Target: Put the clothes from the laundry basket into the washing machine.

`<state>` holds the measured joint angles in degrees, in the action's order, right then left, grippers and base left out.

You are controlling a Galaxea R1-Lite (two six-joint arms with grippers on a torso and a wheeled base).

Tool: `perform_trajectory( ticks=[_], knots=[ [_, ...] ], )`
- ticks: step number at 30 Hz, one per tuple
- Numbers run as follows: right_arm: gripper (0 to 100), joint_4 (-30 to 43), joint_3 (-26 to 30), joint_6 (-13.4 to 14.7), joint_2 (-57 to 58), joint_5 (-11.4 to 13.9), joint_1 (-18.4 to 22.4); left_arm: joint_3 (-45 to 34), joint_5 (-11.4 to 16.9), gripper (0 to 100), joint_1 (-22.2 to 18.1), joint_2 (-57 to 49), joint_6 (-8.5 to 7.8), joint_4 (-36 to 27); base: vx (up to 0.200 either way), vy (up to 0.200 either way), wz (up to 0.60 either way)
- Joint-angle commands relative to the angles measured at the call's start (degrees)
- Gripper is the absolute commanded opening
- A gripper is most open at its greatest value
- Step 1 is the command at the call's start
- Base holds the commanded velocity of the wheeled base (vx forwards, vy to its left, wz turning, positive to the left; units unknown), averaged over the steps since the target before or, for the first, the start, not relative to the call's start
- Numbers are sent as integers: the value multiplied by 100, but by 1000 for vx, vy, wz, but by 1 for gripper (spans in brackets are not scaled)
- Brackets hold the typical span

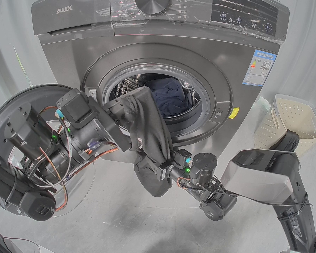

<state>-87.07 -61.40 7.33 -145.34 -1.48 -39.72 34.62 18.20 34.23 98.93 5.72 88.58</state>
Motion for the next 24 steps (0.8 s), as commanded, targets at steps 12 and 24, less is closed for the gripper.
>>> perform_trajectory(
  ticks=[12, 24],
  knots=[
    [0, -100, 1807, 23, 2027, -63, 377, -122, 34, 0, -593, 478, -62, 2, 0, 0, 0],
    [0, -126, 2809, 85, 3020, -55, 403, -667, 377, 0, -936, 935, -493, 19, 0, 0, 0]
  ],
)
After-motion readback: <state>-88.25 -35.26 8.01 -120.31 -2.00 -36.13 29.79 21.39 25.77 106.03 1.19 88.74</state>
